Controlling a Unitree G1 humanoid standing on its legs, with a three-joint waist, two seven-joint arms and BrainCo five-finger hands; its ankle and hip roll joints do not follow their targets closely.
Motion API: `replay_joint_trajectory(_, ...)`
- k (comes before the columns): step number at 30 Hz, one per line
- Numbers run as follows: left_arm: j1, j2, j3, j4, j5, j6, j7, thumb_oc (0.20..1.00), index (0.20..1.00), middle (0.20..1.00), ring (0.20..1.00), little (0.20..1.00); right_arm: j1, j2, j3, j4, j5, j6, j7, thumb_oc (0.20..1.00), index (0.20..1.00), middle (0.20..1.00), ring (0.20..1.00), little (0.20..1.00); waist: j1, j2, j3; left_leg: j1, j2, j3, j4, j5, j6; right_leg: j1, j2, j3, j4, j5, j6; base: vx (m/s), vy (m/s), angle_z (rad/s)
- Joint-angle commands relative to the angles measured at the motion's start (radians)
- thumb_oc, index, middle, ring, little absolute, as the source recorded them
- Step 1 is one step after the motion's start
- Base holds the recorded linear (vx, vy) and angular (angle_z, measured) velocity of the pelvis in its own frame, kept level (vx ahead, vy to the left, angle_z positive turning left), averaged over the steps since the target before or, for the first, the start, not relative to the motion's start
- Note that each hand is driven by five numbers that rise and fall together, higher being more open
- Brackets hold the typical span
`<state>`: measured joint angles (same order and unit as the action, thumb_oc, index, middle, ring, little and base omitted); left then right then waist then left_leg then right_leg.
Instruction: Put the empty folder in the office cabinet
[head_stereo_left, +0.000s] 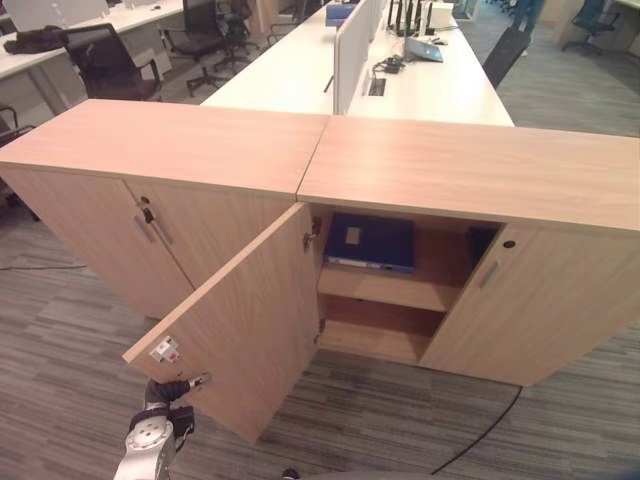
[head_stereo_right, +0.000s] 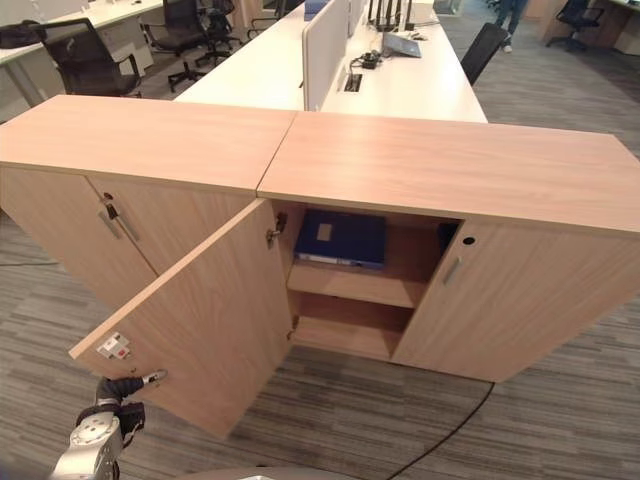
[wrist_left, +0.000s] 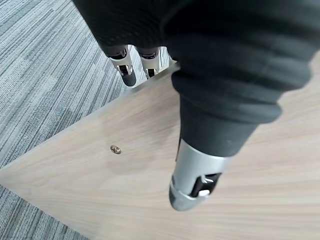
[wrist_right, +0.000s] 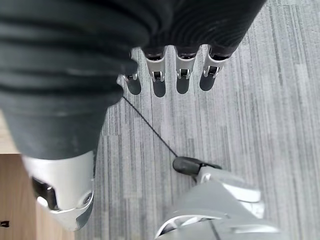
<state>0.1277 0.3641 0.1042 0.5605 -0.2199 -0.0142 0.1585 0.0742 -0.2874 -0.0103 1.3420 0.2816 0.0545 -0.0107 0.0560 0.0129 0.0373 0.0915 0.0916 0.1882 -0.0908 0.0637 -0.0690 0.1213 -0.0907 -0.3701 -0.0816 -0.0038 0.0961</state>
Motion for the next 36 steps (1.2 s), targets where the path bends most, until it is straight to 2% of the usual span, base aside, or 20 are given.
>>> replay_joint_trajectory(1,-0.108,0.033,-0.022,-0.098,0.003,-0.056,-0.012,1.000,1.000,1.000,1.000,1.000,-0.059,-0.004,0.017,0.049,-0.021,-0.003,-0.006,1.000,1.000,1.000,1.000,1.000,-0.028,-0.030,-0.016,0.005,0.012,-0.001,0.003,-0.087,0.007,-0.016,-0.051,0.010,-0.006,-0.004,0.031,0.00,0.000,0.00)
replay_joint_trajectory(13,-0.111,-0.043,-0.189,-0.265,-0.048,-0.063,-0.111,1.000,1.000,1.000,1.000,1.000,-0.076,-0.001,0.019,0.061,-0.035,-0.001,-0.016,1.000,1.000,1.000,1.000,1.000,-0.041,-0.041,-0.006,-0.006,-0.009,-0.009,0.003,-0.091,0.026,-0.033,-0.064,0.016,-0.006,0.019,0.047,-0.01,0.023,0.01)
replay_joint_trajectory(14,-0.096,-0.049,-0.242,-0.303,-0.063,-0.059,-0.148,1.000,1.000,1.000,1.000,1.000,-0.083,0.008,0.023,0.052,-0.037,-0.004,-0.017,1.000,1.000,1.000,1.000,1.000,-0.044,-0.047,0.006,-0.020,-0.021,-0.010,0.003,-0.094,0.036,-0.052,-0.073,0.022,-0.006,0.036,0.055,-0.06,0.069,0.02)
replay_joint_trajectory(17,-0.099,-0.043,-0.277,-0.326,-0.079,-0.052,-0.169,1.000,1.000,1.000,1.000,1.000,-0.092,0.010,0.024,0.039,-0.039,-0.003,-0.017,1.000,1.000,1.000,1.000,1.000,-0.045,-0.051,0.025,-0.041,-0.031,-0.008,0.003,-0.094,0.048,-0.092,-0.086,0.029,0.014,0.054,0.067,-0.13,0.077,-0.01)
replay_joint_trajectory(20,-0.117,-0.030,-0.322,-0.350,-0.106,-0.043,-0.178,1.000,1.000,1.000,1.000,1.000,-0.127,0.013,0.032,0.020,-0.035,0.001,-0.024,1.000,1.000,1.000,1.000,1.000,-0.041,-0.038,0.075,-0.065,-0.033,0.011,0.003,-0.094,0.061,-0.183,-0.141,0.030,0.151,0.059,0.100,-0.20,0.023,-0.22)
replay_joint_trajectory(21,-0.121,-0.023,-0.353,-0.353,-0.113,-0.035,-0.195,1.000,1.000,1.000,1.000,1.000,-0.131,0.024,0.038,0.026,-0.042,0.009,-0.020,1.000,1.000,1.000,1.000,1.000,-0.034,-0.023,0.084,-0.075,-0.012,0.025,0.003,-0.097,0.058,-0.189,-0.213,0.001,0.201,0.071,0.106,-0.17,-0.099,-0.42)
replay_joint_trajectory(23,-0.126,-0.020,-0.383,-0.345,-0.119,-0.029,-0.212,1.000,1.000,1.000,1.000,1.000,-0.130,0.027,0.034,0.042,-0.053,0.013,-0.015,1.000,1.000,1.000,1.000,1.000,-0.035,-0.022,0.081,-0.082,0.005,0.028,0.003,-0.091,0.049,-0.169,-0.263,-0.008,0.205,0.085,0.095,-0.07,-0.180,-0.29)
replay_joint_trajectory(24,-0.130,-0.017,-0.388,-0.351,-0.127,-0.029,-0.216,1.000,1.000,1.000,1.000,1.000,-0.133,0.027,0.031,0.049,-0.057,0.014,-0.016,1.000,1.000,1.000,1.000,1.000,-0.036,-0.028,0.078,-0.089,0.011,0.027,0.003,-0.086,0.043,-0.159,-0.266,-0.002,0.184,0.091,0.098,-0.02,-0.150,-0.05)
replay_joint_trajectory(25,-0.130,-0.016,-0.388,-0.351,-0.127,-0.029,-0.216,1.000,1.000,1.000,1.000,1.000,-0.133,0.027,0.031,0.049,-0.057,0.014,-0.016,1.000,1.000,1.000,1.000,1.000,-0.036,-0.028,0.078,-0.089,0.011,0.027,0.003,-0.086,0.043,-0.158,-0.265,-0.003,0.183,0.092,0.097,0.00,-0.254,0.14)
replay_joint_trajectory(26,-0.125,-0.006,-0.390,-0.380,-0.126,-0.030,-0.227,1.000,1.000,1.000,1.000,1.000,-0.141,0.029,0.032,0.064,-0.072,0.017,-0.019,1.000,1.000,1.000,1.000,1.000,-0.034,-0.048,0.070,-0.097,0.026,0.030,0.003,-0.072,0.026,-0.142,-0.243,0.012,0.120,0.091,0.109,0.01,-0.173,0.11)
replay_joint_trajectory(27,-0.125,-0.006,-0.390,-0.380,-0.126,-0.029,-0.227,1.000,1.000,1.000,1.000,1.000,-0.141,0.029,0.032,0.064,-0.072,0.017,-0.019,1.000,1.000,1.000,1.000,1.000,-0.034,-0.048,0.070,-0.097,0.026,0.030,0.003,-0.072,0.026,-0.142,-0.243,0.012,0.120,0.091,0.109,0.05,-0.302,-0.03)
replay_joint_trajectory(29,-0.107,-0.001,-0.398,-0.388,-0.126,-0.027,-0.250,1.000,1.000,1.000,1.000,1.000,-0.140,0.040,0.040,0.083,-0.084,0.012,-0.017,1.000,1.000,1.000,1.000,1.000,-0.030,-0.063,0.056,-0.089,0.065,0.043,0.003,-0.052,-0.001,-0.135,-0.207,0.008,0.081,0.070,0.117,0.11,-0.400,-0.35)
replay_joint_trajectory(30,-0.093,-0.003,-0.412,-0.407,-0.157,-0.016,-0.270,1.000,1.000,1.000,1.000,1.000,-0.137,0.041,0.053,0.084,-0.087,0.012,-0.012,1.000,1.000,1.000,1.000,1.000,-0.038,-0.065,0.055,-0.079,0.124,0.045,0.003,-0.032,-0.029,-0.123,-0.156,0.007,0.072,0.049,0.102,0.10,-0.410,-0.35)
replay_joint_trajectory(31,-0.093,-0.002,-0.412,-0.408,-0.158,-0.015,-0.270,1.000,1.000,1.000,1.000,1.000,-0.136,0.041,0.053,0.084,-0.087,0.012,-0.012,1.000,1.000,1.000,1.000,1.000,-0.038,-0.064,0.056,-0.078,0.125,0.044,0.003,-0.032,-0.030,-0.122,-0.154,0.006,0.071,0.049,0.101,0.08,-0.387,-0.20)
replay_joint_trajectory(32,-0.083,-0.004,-0.423,-0.419,-0.173,-0.010,-0.284,1.000,1.000,1.000,1.000,1.000,-0.136,0.035,0.056,0.085,-0.086,0.011,-0.013,1.000,1.000,1.000,1.000,1.000,-0.045,-0.060,0.057,-0.075,0.152,0.041,0.003,-0.023,-0.041,-0.117,-0.130,0.004,0.071,0.032,0.089,0.04,-0.409,0.08)
replay_joint_trajectory(33,-0.078,0.002,-0.467,-0.469,-0.211,0.003,-0.325,1.000,1.000,1.000,1.000,1.000,-0.139,0.006,0.058,0.091,-0.078,0.009,-0.019,1.000,1.000,1.000,1.000,1.000,-0.064,-0.040,0.057,-0.063,0.211,0.046,0.015,0.011,-0.058,-0.109,-0.071,0.003,0.084,-0.021,0.048,0.04,-0.408,0.04)
replay_joint_trajectory(36,-0.081,0.008,-0.496,-0.510,-0.252,0.008,-0.343,1.000,1.000,1.000,1.000,1.000,-0.156,-0.018,0.068,0.091,-0.083,0.011,-0.022,1.000,1.000,1.000,1.000,1.000,-0.067,-0.033,0.063,-0.074,0.218,0.035,0.076,0.000,-0.049,-0.106,-0.052,0.011,0.094,-0.038,0.025,0.01,-0.220,-0.55)
